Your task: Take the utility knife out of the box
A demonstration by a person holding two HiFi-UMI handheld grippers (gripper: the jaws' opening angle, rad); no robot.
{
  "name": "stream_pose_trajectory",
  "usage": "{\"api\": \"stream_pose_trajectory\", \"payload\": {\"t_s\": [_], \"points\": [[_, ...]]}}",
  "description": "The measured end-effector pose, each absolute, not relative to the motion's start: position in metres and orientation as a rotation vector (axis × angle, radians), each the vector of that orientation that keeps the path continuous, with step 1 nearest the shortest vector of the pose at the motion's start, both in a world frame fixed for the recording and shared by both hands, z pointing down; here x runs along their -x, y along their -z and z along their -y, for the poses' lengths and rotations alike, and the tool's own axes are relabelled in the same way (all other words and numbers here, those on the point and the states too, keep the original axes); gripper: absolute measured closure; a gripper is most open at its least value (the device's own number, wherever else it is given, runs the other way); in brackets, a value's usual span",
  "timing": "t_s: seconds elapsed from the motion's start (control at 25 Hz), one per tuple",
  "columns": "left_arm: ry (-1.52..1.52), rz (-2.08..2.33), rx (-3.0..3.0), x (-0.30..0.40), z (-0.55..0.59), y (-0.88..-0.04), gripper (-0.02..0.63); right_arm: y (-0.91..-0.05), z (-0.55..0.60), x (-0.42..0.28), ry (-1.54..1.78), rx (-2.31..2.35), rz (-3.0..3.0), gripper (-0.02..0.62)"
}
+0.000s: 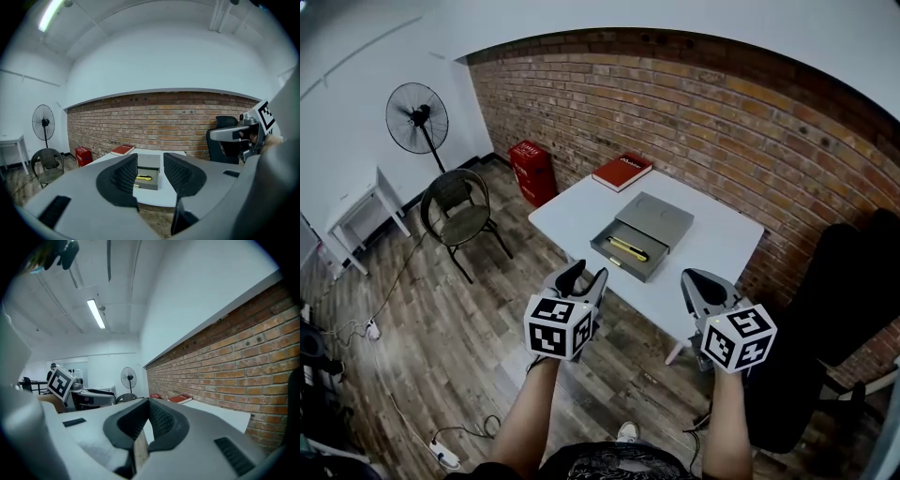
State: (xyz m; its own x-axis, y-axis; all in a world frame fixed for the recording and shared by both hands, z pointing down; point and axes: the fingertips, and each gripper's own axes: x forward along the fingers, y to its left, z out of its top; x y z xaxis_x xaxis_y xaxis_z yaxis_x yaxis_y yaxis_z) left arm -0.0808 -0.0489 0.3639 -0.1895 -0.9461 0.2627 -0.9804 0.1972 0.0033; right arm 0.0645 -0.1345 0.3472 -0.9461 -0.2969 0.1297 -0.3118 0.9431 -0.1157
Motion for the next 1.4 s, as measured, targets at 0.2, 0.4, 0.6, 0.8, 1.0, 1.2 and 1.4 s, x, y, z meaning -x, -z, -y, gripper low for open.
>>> {"api": "stream_pose_trajectory", "payload": {"t_s": [0.2, 0.4, 0.6, 0.8, 1.0, 1.2, 1.4], "points": [[-0.273, 2.216, -1.869, 0.084, 0.074, -0.368, 0.431, -0.349, 0.153, -0.054, -0.212, -0.396, 2.983, 0.578], [-0.304, 2.194, -1.881, 0.094, 0.095, -0.369, 0.431, -0.348, 0.167, -0.043, -0.191, -0.372, 2.985, 0.577], [-0.289, 2.184, -1.894, 0.109, 0.113, -0.375, 0.431, -0.351, 0.181, -0.033, -0.164, -0.393, 2.969, 0.577], [-0.267, 2.134, -1.956, 0.133, 0.138, -0.381, 0.430, -0.357, 0.196, -0.011, -0.139, -0.433, 2.950, 0.577], [-0.289, 2.043, -2.055, 0.166, 0.176, -0.392, 0.425, -0.366, 0.221, 0.021, -0.146, -0.549, 2.911, 0.577], [-0.319, 1.901, -2.173, 0.194, 0.217, -0.401, 0.419, -0.365, 0.248, 0.052, -0.161, -0.694, 2.877, 0.577], [-0.388, 1.758, -2.298, 0.210, 0.251, -0.406, 0.419, -0.358, 0.272, 0.076, -0.164, -0.840, 2.837, 0.577]]}}
